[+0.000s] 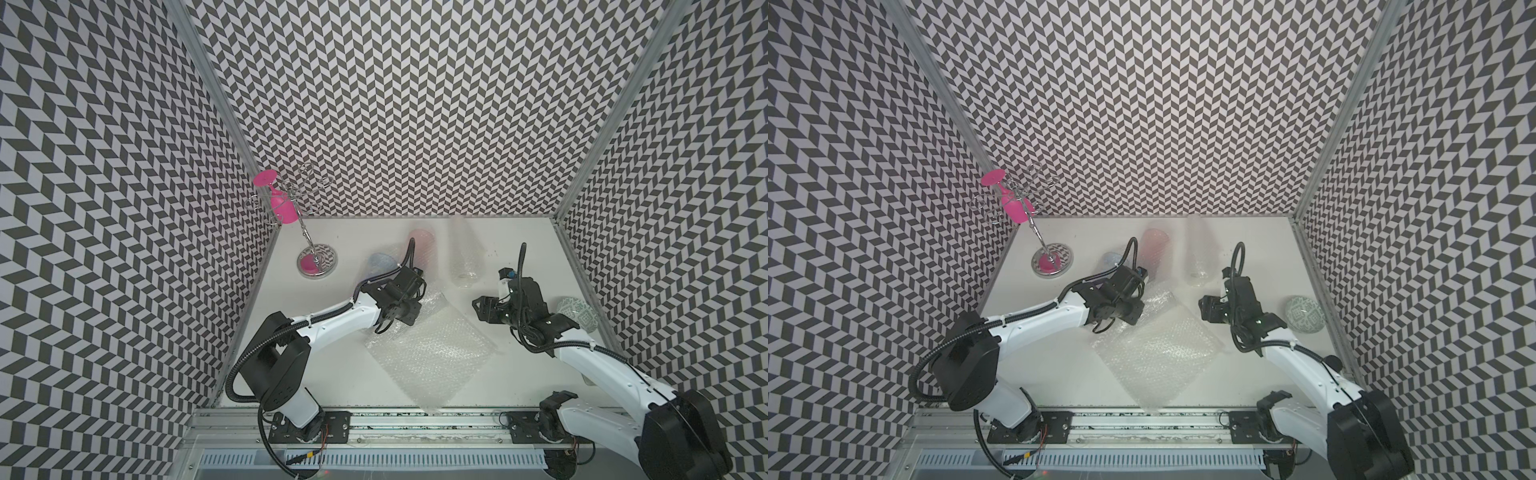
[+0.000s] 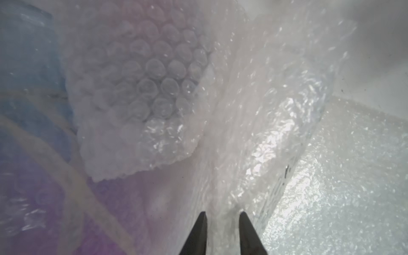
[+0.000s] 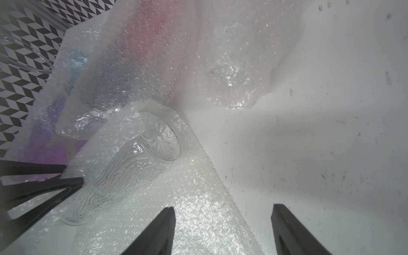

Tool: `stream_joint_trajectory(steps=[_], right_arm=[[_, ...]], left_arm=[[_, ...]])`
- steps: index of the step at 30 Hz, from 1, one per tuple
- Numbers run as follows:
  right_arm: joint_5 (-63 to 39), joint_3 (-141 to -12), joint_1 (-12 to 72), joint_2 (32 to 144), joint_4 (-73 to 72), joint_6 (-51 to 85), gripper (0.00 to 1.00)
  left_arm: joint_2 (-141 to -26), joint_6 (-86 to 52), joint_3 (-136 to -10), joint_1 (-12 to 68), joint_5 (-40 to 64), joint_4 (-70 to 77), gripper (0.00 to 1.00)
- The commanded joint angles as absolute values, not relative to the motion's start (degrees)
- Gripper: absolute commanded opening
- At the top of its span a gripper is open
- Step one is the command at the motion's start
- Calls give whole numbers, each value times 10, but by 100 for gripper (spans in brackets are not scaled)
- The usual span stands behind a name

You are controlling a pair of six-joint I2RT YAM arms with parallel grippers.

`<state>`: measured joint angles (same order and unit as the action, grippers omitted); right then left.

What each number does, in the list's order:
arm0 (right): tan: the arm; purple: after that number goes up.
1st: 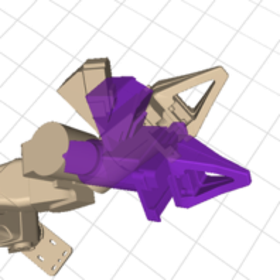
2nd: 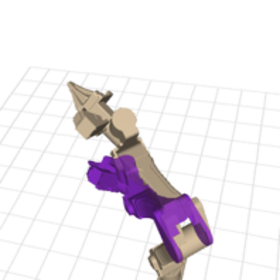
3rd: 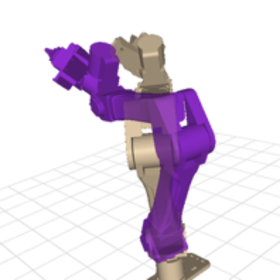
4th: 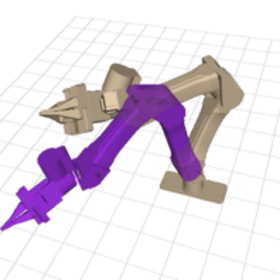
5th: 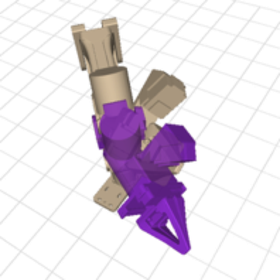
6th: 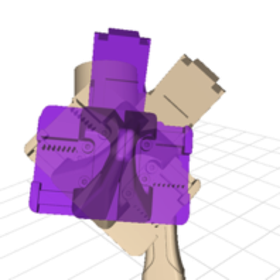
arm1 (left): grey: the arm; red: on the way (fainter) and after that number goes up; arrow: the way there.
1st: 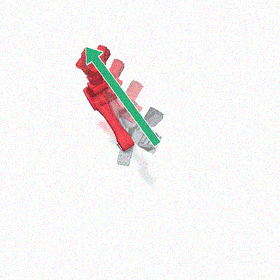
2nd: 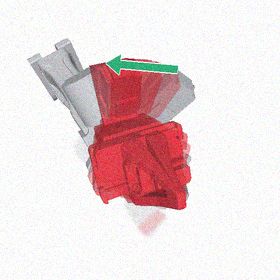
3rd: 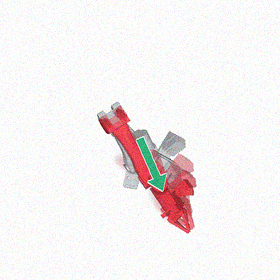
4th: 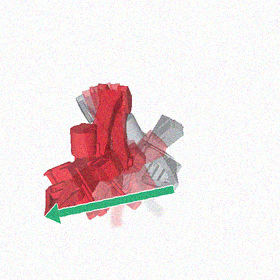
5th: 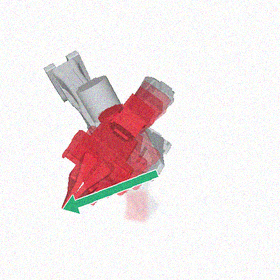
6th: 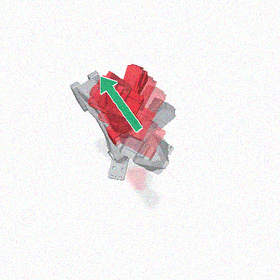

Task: Unwrap the vase from the bubble wrap
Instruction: Unwrap the bubble wrap at the center of the board.

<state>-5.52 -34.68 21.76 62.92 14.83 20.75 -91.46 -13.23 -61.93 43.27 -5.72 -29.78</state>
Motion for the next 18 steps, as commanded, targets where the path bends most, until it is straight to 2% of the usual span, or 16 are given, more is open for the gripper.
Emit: stream_joint_trajectory(steps=[1,5,8,15,18], right_arm=[[-58,-374,228,619,129,188,70],[-25,-406,301,623,131,138,70],[-6,-424,367,629,120,96,70],[1,-435,472,646,92,-5,72],[-3,-410,494,629,42,-60,74]], left_arm=[[-915,-127,-609,396,-34,-299,15],[-928,-118,-625,353,-8,-296,12],[-943,-110,-641,322,6,-295,5],[-959,-98,-662,275,43,-297,6],[-970,-99,-668,264,75,-301,10]])
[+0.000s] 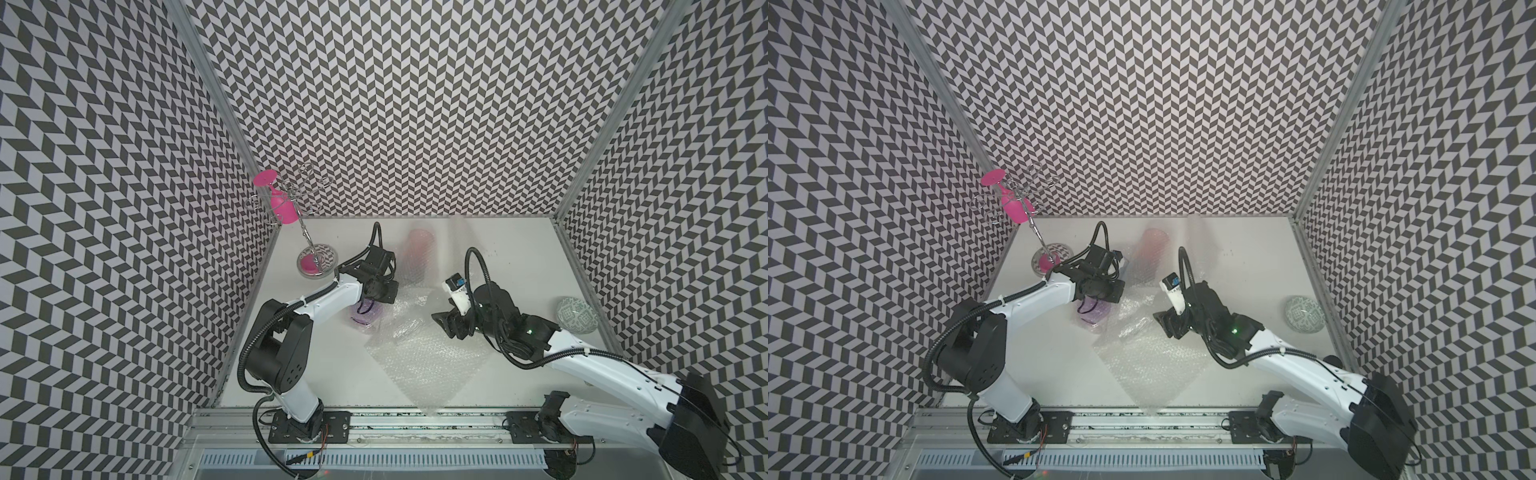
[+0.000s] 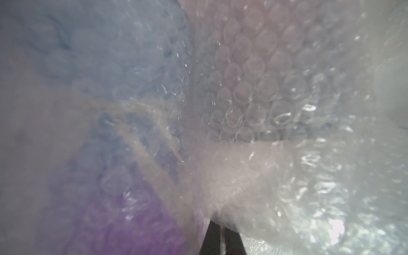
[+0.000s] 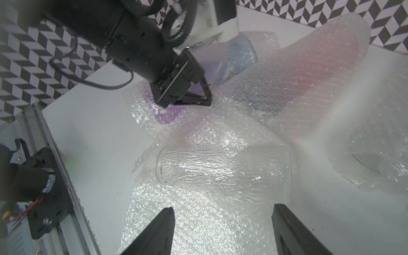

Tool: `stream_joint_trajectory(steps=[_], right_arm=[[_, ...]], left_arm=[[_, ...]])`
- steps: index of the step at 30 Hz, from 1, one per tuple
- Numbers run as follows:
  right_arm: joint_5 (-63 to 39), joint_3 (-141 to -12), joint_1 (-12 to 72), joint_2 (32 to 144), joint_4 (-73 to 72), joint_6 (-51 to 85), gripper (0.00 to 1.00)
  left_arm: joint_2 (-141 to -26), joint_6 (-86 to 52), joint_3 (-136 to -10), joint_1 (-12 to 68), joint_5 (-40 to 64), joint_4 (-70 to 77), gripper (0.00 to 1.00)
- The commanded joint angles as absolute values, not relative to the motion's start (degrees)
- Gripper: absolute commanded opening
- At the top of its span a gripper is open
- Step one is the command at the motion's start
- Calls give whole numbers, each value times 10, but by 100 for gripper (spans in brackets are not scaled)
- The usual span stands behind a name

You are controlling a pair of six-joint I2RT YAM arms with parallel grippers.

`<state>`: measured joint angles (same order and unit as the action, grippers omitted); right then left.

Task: Unwrap the vase from the bubble wrap
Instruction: Unwrap the bubble wrap at the center of the board.

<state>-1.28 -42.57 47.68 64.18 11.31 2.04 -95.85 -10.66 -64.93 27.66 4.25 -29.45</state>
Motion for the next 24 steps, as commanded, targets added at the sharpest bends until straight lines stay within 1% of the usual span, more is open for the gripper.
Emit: stream_joint_trajectory(steps=[1,2,3,4,6,7,8,12,14,17,21,24], right_arm=[[-6,-396,497,621,18,-79,75],[-9,-379,500,613,-16,-106,76],[-10,-369,505,608,-30,-135,90],[-9,-365,509,608,-39,-163,100],[-8,-369,512,618,-41,-215,99],[-11,-374,513,628,-36,-240,99],[-13,-380,515,639,-29,-263,99],[-9,-404,522,684,-17,-322,99],[-24,-424,525,714,-2,-351,99],[-53,-475,527,767,62,-391,99],[-44,-527,546,820,122,-416,99],[-84,-566,554,852,173,-429,99]], left_arm=[[-970,-103,-667,261,88,-301,13],[-967,-109,-664,255,103,-299,17],[-961,-118,-658,250,116,-294,23],[-955,-126,-652,244,129,-289,28],[-942,-142,-641,229,158,-278,39],[-937,-149,-634,221,174,-271,44],[-930,-156,-625,213,190,-264,46],[-902,-183,-583,177,248,-229,49],[-886,-192,-562,157,270,-216,50],[-867,-197,-542,138,290,-205,50],[-846,-213,-512,113,318,-174,51],[-831,-222,-480,94,344,-131,51]])
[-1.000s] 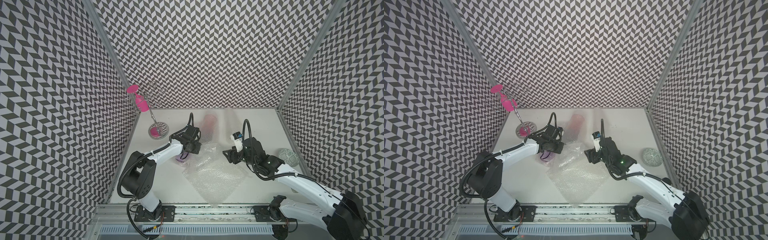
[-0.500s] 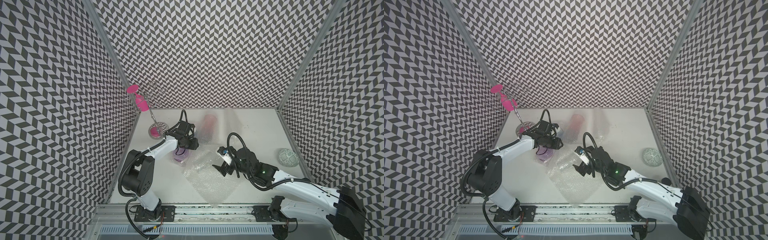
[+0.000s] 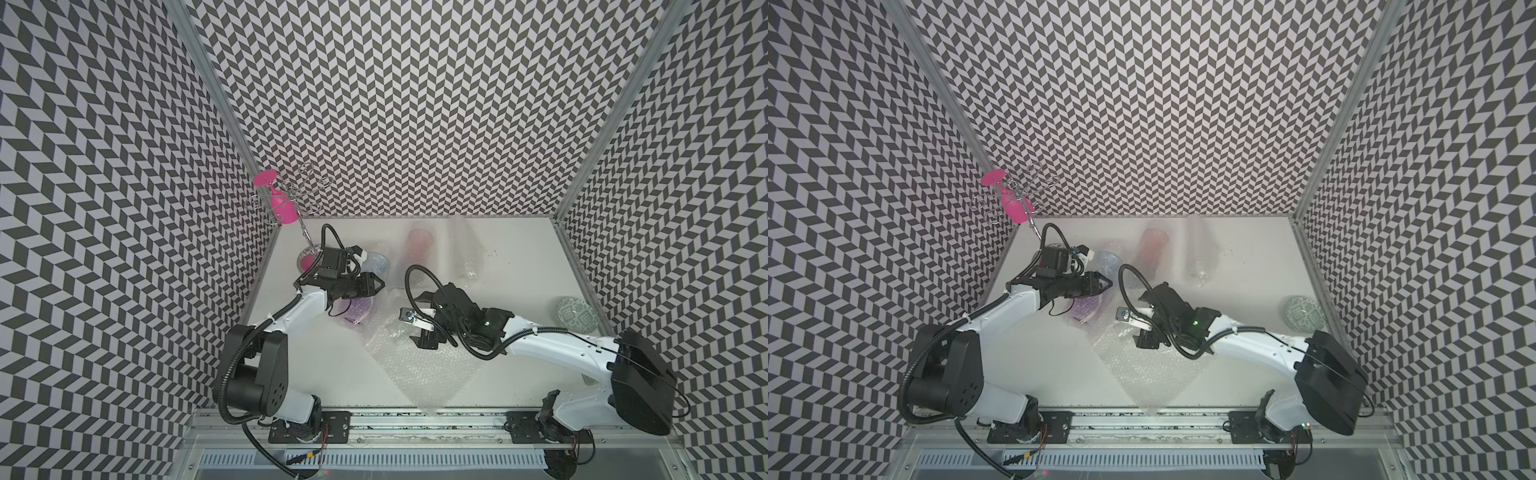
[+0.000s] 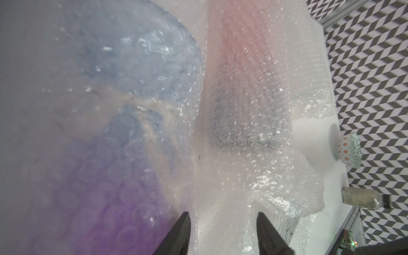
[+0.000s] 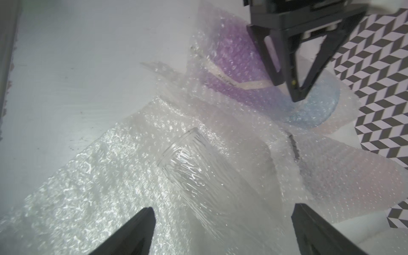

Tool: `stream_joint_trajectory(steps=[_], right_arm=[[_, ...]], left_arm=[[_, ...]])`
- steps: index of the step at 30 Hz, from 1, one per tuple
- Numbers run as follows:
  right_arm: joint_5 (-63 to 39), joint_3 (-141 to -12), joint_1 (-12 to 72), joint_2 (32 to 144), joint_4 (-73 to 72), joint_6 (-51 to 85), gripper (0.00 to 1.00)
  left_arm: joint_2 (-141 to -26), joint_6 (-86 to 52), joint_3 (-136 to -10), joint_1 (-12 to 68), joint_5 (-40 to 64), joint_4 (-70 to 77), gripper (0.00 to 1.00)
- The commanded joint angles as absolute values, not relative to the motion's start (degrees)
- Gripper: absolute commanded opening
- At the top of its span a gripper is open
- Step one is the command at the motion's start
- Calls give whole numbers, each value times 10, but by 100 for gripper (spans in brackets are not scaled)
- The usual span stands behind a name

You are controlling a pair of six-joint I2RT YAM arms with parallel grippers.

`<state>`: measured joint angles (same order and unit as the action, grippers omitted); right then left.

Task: Unwrap the vase from the bubble wrap
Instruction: Unwrap the bubble wrap at the center of the board, then pick up the vase from the bubble wrap.

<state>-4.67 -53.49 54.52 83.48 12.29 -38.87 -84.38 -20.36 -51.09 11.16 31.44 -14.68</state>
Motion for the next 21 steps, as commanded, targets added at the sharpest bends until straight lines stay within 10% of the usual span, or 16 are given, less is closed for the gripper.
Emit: stream_joint_trajectory(steps=[1,21], right_arm=[[-90,-585,557,867,200,-432,99],[32,-741,580,1054,319,-402,98]], left_arm=[[-827,-222,-470,91,346,-116,51],[-813,-264,-361,46,381,6,51]])
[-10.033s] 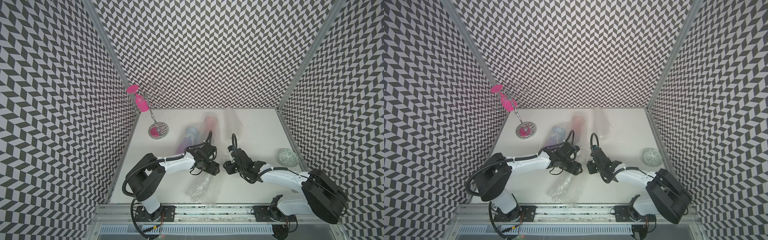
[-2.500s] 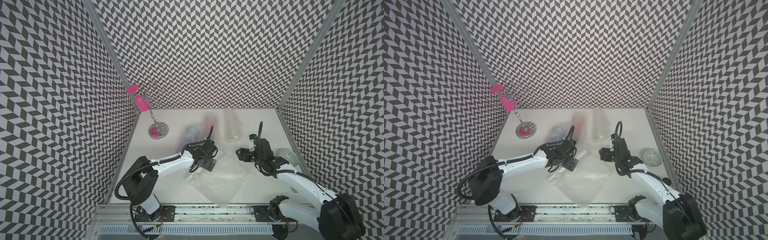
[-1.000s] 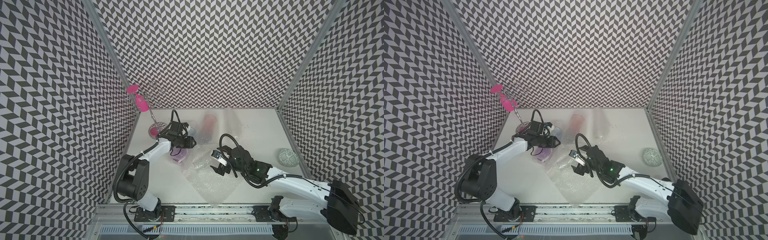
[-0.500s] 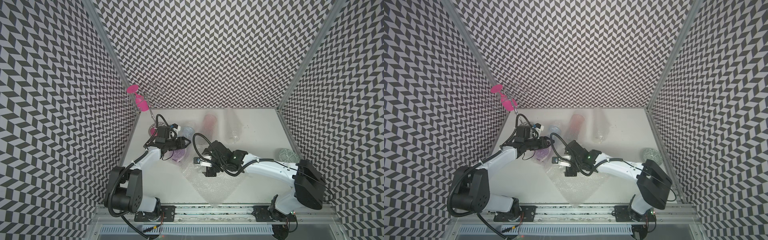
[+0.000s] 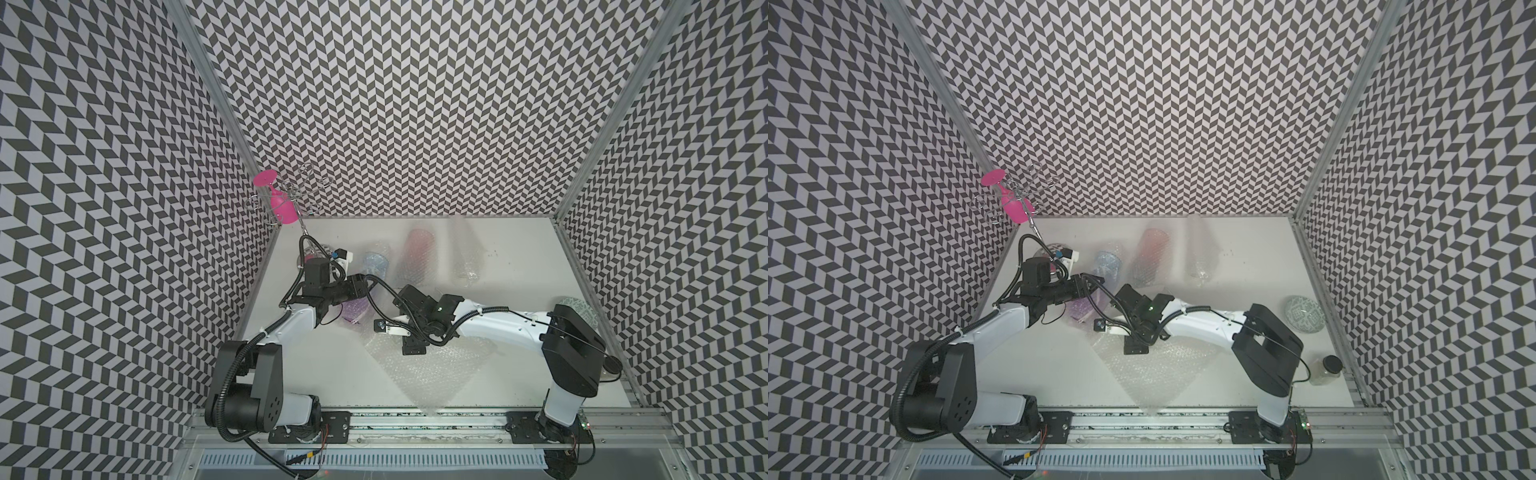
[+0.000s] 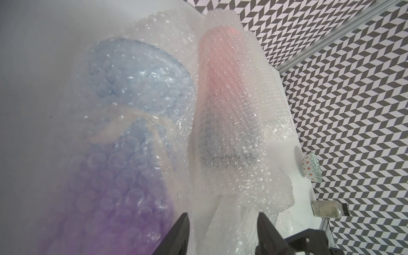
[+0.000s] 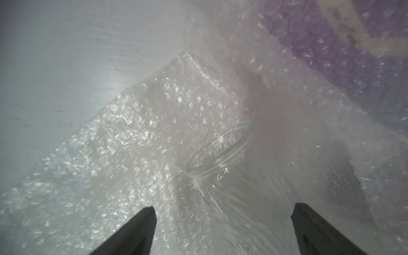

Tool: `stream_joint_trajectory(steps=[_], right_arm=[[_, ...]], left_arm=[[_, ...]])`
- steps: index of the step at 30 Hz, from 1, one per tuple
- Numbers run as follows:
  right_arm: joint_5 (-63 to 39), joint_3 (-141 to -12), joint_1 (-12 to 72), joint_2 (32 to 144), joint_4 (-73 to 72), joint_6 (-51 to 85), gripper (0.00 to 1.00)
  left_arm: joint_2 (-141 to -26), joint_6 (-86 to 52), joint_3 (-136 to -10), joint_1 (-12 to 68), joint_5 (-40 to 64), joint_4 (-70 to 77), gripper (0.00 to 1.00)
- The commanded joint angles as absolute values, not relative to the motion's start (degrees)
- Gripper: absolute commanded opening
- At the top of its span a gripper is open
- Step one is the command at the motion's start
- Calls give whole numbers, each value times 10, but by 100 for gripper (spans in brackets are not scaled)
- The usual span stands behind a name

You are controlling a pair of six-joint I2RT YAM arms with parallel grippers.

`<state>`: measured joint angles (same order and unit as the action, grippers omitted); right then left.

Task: Unwrap the vase from the bubble wrap
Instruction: Pick up the vase from the bubble wrap.

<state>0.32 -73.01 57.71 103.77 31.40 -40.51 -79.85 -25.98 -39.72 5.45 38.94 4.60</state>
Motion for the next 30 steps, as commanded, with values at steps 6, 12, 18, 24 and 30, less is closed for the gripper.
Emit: stream_joint_trajectory(steps=[6,12,18,24,30], right_arm=[[64,-771,581,1086,324,-423,99],[94,-769,580,1113,323,-432,98],[91,-786,580,1141,320,-427,98],[103,-779,577,1154,308,-421,94],[110,-758,575,1134,305,-422,65]], left_arm=[[-823,-270,-349,40,388,20,51],[-829,-274,-343,40,383,31,51],[-825,-274,-343,40,370,30,50],[-818,-277,-340,39,356,29,50],[-816,-280,-337,39,350,30,50]])
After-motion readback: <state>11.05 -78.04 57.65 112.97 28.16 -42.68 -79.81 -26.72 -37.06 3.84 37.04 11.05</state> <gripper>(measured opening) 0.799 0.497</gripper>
